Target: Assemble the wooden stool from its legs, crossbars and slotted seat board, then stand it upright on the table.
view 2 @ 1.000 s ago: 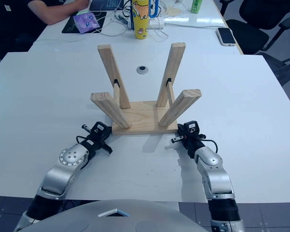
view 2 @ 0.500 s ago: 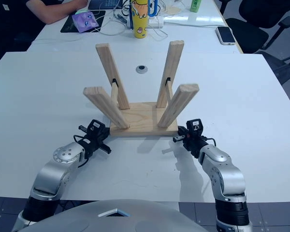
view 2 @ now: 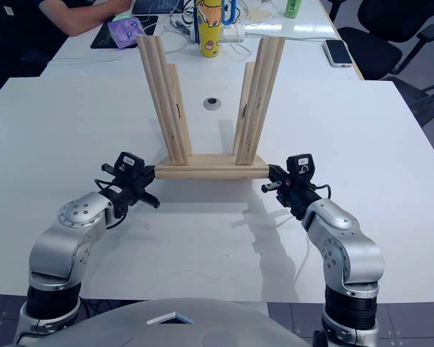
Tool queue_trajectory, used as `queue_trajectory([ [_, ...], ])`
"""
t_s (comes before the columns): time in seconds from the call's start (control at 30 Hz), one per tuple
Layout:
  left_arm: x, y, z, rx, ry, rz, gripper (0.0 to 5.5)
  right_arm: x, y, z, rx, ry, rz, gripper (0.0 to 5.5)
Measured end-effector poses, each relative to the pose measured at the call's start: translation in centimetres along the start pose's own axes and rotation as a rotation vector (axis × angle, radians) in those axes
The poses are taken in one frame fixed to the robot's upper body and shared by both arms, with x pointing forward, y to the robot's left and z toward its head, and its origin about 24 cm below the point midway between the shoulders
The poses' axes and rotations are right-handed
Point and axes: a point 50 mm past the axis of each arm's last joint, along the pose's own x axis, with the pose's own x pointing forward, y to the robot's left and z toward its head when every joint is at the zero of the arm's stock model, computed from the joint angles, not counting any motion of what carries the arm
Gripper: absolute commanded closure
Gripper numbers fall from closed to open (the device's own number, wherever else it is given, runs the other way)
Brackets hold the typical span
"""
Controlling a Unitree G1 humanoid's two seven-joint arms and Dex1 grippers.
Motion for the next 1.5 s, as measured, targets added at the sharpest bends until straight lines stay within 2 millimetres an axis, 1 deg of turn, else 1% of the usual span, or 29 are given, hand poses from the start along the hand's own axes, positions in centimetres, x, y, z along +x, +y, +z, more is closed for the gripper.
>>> queue_trajectory([
  [0.2,-0.4,0.8,1.0,-0.008,-0.026,0.026,5.5,-0.5,0.5,0.6,0.05,-0.028,0.035,5.47],
  [0.33,-0.7,1.4,2.0,-0.011,-0.054,0.039,5.5,-0.4,0.6,1.4,0.076,-0.058,0.058,5.47],
  [0.43,-0.8,1.4,2.1,-0.004,-0.049,0.006,5.5,-0.5,0.5,1.5,0.085,-0.058,0.054,5.47],
  [0.5,-1.0,1.6,2.1,0.03,-0.046,-0.02,5.5,-0.5,0.4,1.6,0.083,-0.069,0.055,5.47],
  [0.53,-1.0,1.8,2.2,0.052,-0.073,-0.029,5.3,-0.3,0.3,2.0,0.078,-0.105,0.05,5.5],
  [0.57,-0.9,1.9,2.5,0.073,-0.11,-0.032,5.21,-0.2,0.1,2.5,0.056,-0.148,0.04,5.5],
  [0.67,-0.8,2.7,2.9,0.105,-0.235,-0.05,4.71,0.5,-1.4,2.7,0.013,-0.25,0.026,5.01],
  [0.7,-0.9,3.4,3.1,0.117,-0.298,-0.046,4.58,0.8,-2.2,2.3,-0.012,-0.254,0.048,4.88],
  [0.73,-1.2,4.3,2.7,0.122,-0.321,-0.02,4.41,0.8,-3.2,1.6,-0.018,-0.237,0.059,4.7],
  [0.77,-1.4,5.2,2.1,0.123,-0.318,0.004,4.2,0.7,-4.2,1.0,-0.01,-0.22,0.061,4.49],
  [0.8,-1.8,6.2,0.8,0.127,-0.293,0.027,4.02,0.5,-5.8,0.0,0.008,-0.194,0.062,4.3],
  [0.83,-2.0,6.7,0.0,0.126,-0.27,0.032,3.89,0.2,-6.6,-0.4,0.016,-0.183,0.067,4.16],
  [0.93,-2.8,7.4,-2.0,0.13,-0.252,0.003,3.49,-0.3,-7.7,-1.0,0.006,-0.166,0.162,3.75],
  [0.97,-3.3,7.8,-2.5,0.132,-0.256,-0.011,3.2,-0.7,-8.2,-1.3,-0.012,-0.146,0.197,3.45],
  [1.0,-4.4,8.9,-3.2,0.162,-0.246,-0.03,3.0,-1.5,-9.4,-1.6,-0.043,-0.094,0.24,3.24],
  [1.07,-5.1,9.3,-3.5,0.2,-0.242,-0.128,2.7,-1.7,-10.1,-1.5,-0.083,-0.048,0.35,2.93],
  [1.13,-5.3,9.7,-3.6,0.246,-0.213,-0.241,2.38,-1.3,-10.6,-0.7,-0.154,0.001,0.463,2.6],
  [1.17,-5.0,10.0,-3.3,0.278,-0.204,-0.318,2.22,-0.5,-10.7,0.4,-0.224,0.021,0.529,2.43],
  [1.2,-4.5,9.9,-2.9,0.298,-0.206,-0.373,2.05,0.3,-10.5,1.2,-0.272,0.028,0.571,2.4],
  [1.23,-3.9,9.6,-2.3,0.316,-0.223,-0.425,2.05,1.1,-10.1,2.0,-0.317,0.016,0.615,2.4],
  [1.3,-2.6,9.3,-1.8,0.334,-0.226,-0.516,2.05,2.5,-9.5,2.7,-0.385,0.03,0.681,2.4],
  [1.4,-0.5,9.4,-1.0,0.356,-0.224,-0.589,2.05,4.4,-9.0,2.4,-0.438,0.069,0.747,2.4],
  [1.5,0.9,9.4,-0.2,0.389,-0.23,-0.63,2.05,5.6,-8.7,2.2,-0.466,0.089,0.78,2.4],
])
